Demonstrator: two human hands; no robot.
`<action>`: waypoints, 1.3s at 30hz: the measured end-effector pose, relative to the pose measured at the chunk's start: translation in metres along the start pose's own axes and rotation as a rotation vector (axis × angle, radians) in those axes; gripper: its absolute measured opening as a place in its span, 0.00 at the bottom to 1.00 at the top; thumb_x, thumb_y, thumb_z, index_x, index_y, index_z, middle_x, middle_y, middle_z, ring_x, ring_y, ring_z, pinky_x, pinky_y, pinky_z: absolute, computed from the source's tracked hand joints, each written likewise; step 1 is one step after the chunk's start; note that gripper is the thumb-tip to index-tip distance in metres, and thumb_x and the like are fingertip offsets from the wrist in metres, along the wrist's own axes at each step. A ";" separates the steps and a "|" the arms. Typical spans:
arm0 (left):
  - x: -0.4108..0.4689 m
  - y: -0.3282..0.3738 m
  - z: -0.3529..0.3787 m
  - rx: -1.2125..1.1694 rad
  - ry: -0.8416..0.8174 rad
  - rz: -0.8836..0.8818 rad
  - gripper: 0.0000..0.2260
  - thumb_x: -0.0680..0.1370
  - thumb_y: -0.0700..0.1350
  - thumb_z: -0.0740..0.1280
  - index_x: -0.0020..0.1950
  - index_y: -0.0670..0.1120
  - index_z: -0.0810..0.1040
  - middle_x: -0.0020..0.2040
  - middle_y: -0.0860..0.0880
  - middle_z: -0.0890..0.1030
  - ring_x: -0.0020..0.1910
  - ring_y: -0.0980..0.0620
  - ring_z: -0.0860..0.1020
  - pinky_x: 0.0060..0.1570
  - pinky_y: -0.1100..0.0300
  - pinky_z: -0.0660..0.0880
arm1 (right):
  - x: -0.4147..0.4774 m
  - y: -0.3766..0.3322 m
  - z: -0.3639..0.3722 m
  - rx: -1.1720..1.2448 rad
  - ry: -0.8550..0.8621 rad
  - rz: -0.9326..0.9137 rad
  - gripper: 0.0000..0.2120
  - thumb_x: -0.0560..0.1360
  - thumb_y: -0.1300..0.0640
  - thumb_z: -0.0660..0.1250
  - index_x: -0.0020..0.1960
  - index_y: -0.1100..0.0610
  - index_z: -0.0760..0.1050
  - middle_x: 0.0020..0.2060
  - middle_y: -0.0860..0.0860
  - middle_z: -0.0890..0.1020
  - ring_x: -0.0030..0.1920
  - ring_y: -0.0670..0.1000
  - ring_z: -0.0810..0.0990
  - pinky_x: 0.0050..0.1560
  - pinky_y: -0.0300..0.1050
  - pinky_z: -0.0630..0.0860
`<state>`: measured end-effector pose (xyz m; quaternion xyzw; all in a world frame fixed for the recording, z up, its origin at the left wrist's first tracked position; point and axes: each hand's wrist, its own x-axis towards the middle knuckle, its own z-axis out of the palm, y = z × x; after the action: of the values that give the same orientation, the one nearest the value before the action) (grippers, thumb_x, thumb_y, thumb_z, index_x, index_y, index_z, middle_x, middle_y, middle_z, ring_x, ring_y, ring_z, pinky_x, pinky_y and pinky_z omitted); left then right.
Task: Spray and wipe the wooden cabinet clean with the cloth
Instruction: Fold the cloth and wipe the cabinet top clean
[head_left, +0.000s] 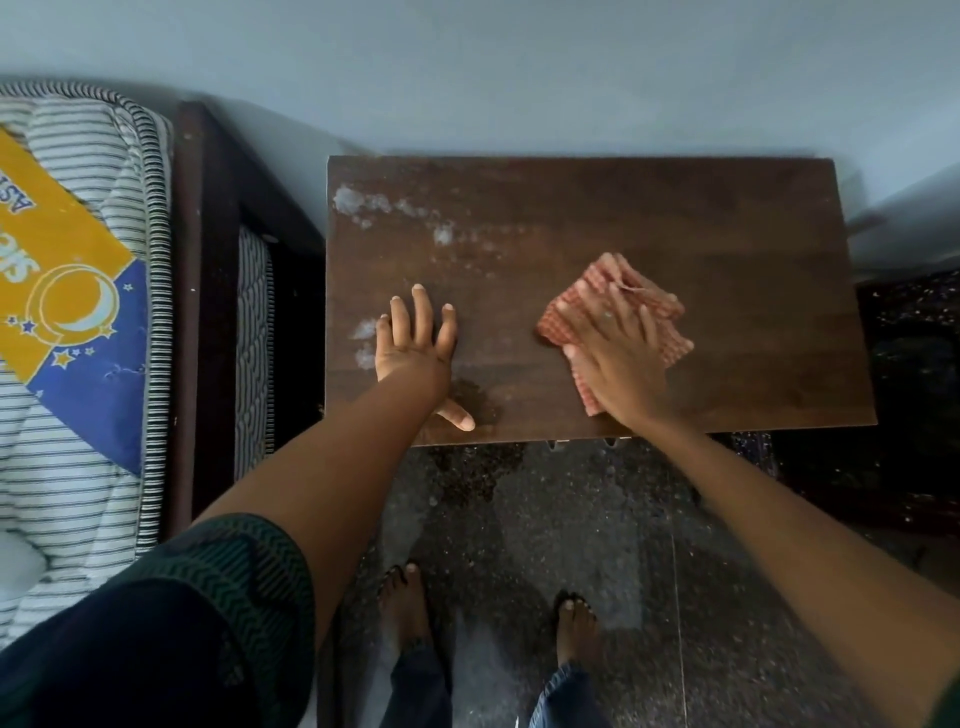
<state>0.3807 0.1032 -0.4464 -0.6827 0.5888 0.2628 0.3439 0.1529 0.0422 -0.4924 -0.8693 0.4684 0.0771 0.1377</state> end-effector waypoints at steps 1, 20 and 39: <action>0.000 0.000 0.000 0.000 0.001 -0.001 0.62 0.63 0.74 0.66 0.74 0.43 0.28 0.73 0.35 0.29 0.74 0.32 0.35 0.73 0.42 0.43 | 0.003 0.007 -0.004 0.013 -0.007 0.058 0.27 0.77 0.40 0.40 0.75 0.43 0.50 0.77 0.46 0.49 0.76 0.53 0.44 0.74 0.58 0.43; 0.001 0.002 0.001 -0.017 0.015 -0.009 0.63 0.63 0.72 0.68 0.74 0.43 0.27 0.73 0.35 0.29 0.74 0.32 0.35 0.73 0.41 0.42 | 0.051 -0.009 -0.011 -0.039 0.053 0.070 0.26 0.78 0.43 0.40 0.75 0.43 0.49 0.76 0.45 0.52 0.76 0.55 0.48 0.73 0.59 0.48; 0.001 0.002 0.003 -0.042 0.026 0.001 0.62 0.65 0.71 0.69 0.74 0.43 0.27 0.73 0.36 0.28 0.73 0.33 0.33 0.73 0.41 0.39 | 0.104 -0.020 -0.033 -0.023 0.021 -0.102 0.28 0.76 0.42 0.41 0.75 0.47 0.55 0.76 0.47 0.56 0.76 0.55 0.51 0.72 0.55 0.46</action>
<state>0.3788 0.1047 -0.4496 -0.6929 0.5879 0.2662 0.3217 0.2268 -0.0399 -0.4847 -0.8944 0.4239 0.0663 0.1264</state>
